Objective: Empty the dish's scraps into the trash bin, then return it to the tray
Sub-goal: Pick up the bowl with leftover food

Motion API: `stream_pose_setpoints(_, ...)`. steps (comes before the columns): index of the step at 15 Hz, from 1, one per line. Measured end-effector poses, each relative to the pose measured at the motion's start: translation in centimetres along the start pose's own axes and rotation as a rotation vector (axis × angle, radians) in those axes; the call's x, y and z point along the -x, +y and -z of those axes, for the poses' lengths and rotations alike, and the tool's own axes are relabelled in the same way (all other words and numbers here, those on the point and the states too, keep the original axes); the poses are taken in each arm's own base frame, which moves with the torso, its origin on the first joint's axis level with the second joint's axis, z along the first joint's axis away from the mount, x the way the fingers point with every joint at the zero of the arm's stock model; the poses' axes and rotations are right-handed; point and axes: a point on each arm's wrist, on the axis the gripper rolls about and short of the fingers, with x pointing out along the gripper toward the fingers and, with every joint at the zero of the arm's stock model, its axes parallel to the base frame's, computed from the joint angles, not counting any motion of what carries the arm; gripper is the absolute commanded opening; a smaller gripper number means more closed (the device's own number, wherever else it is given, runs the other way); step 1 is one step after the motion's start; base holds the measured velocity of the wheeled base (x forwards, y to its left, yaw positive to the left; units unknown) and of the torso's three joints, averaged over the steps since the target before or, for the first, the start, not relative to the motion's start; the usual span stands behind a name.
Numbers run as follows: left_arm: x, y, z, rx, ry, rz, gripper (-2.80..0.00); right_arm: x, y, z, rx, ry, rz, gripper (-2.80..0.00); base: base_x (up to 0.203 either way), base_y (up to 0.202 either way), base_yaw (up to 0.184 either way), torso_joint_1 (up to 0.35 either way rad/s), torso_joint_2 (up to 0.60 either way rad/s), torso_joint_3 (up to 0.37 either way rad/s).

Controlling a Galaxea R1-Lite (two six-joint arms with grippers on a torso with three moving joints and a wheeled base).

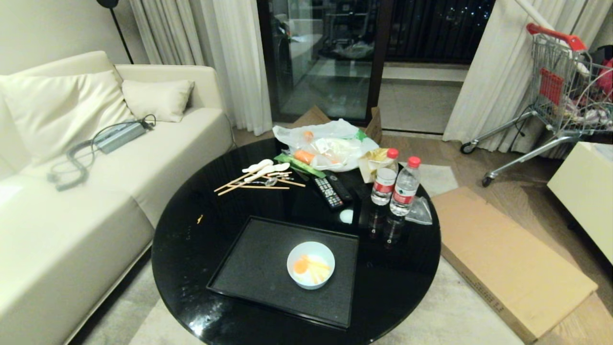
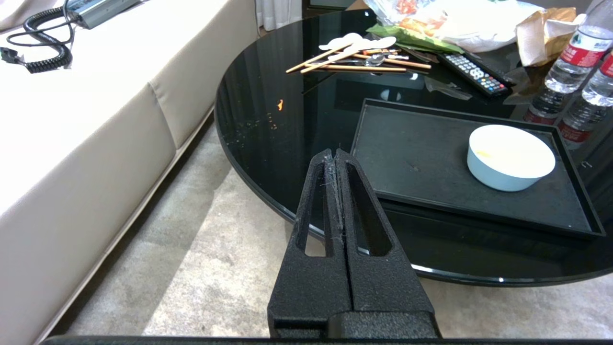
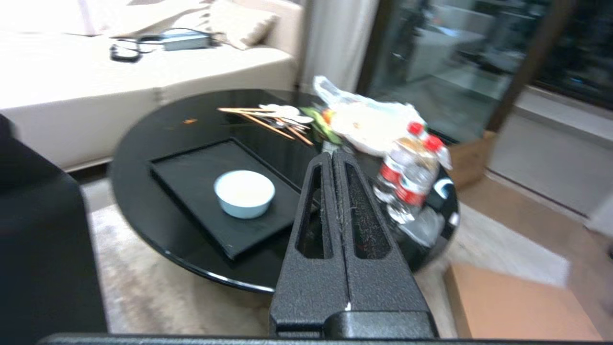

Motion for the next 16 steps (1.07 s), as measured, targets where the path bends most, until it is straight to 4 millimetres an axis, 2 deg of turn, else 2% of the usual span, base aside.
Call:
stream_pose_setpoints(3, 0.0, 0.0, 0.0, 0.0, 0.0, 0.0, -2.8, -1.7, -1.3, -2.5, 0.002, 0.019, -0.028, -2.8, 0.0, 0.0, 0.0, 0.0, 0.0, 0.0)
stream_pose_setpoints(7, 0.0, 0.0, 0.0, 0.0, 0.0, 0.001, -2.8, -5.2, -3.6, -5.1, 0.016, 0.042, -0.105, -2.8, 0.0, 0.0, 0.0, 0.0, 0.0, 0.0)
stream_pose_setpoints(12, 0.0, 0.0, 0.0, 0.0, 0.0, 0.0, -2.8, -10.8, -6.5, -5.8, -0.044, 0.127, -0.287, -2.8, 0.0, 0.0, 0.0, 0.0, 0.0, 0.0)
stream_pose_setpoints(16, 0.0, 0.0, 0.0, 0.0, 0.0, 0.0, -2.8, -17.1, -8.0, -5.5, -0.128, 0.209, -0.433, -2.8, 0.0, 0.0, 0.0, 0.0, 0.0, 0.0)
